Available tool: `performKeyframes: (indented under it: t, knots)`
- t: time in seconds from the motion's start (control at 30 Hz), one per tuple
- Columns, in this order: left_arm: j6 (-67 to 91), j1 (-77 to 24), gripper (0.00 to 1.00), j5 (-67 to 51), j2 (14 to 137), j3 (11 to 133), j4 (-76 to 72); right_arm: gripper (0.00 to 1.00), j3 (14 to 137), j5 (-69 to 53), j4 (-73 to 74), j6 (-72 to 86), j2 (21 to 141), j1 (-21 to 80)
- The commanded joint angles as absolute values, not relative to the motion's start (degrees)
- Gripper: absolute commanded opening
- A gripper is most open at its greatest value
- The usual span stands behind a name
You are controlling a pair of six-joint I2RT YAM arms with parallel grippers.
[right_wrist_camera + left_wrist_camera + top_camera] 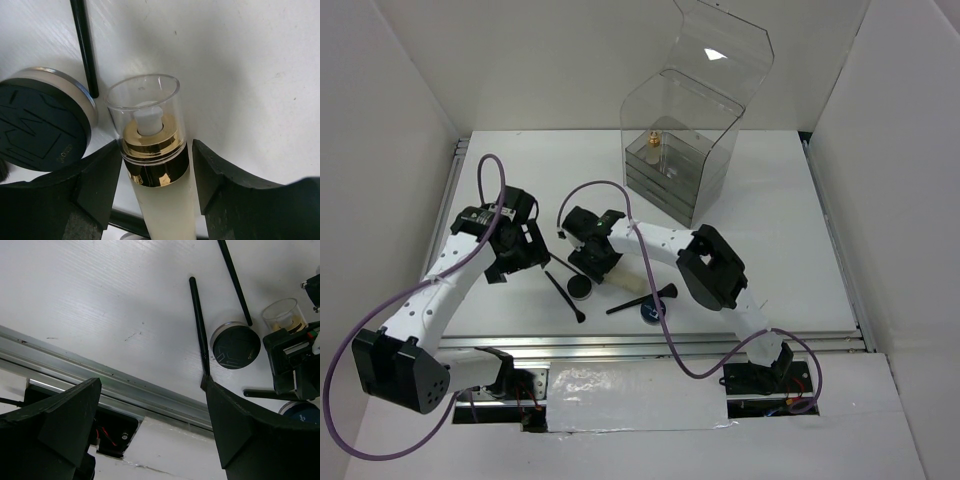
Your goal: Organize the makeup
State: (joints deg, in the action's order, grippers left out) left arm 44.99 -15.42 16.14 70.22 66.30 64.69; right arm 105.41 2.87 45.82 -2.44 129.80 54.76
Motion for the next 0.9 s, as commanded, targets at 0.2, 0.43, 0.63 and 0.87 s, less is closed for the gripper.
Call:
performKeyframes:
  t: [0.2,0.43,0.63,0.87]
  knots:
    - [44.56,-15.12,0.99,14.94,67.41,65.48,63.63,0.36,105.29,4.83,43.15,-2.55,130.17,55.28]
    - [44.47,-15.12,1.0,14.15,66.8,64.95,63.11,0.08,105.13,13.26,38.43,-1.67,125.61,55.28]
    - [44.03,-15.12,0.99,12.84,66.53,64.69,62.05,0.0,109.14,20.12,35.07,-2.11,120.68,54.06]
    - [43.77,-15.12,0.99,11.69,65.74,64.51,61.0,0.0,115.93,22.85,34.99,-0.09,114.8,52.65]
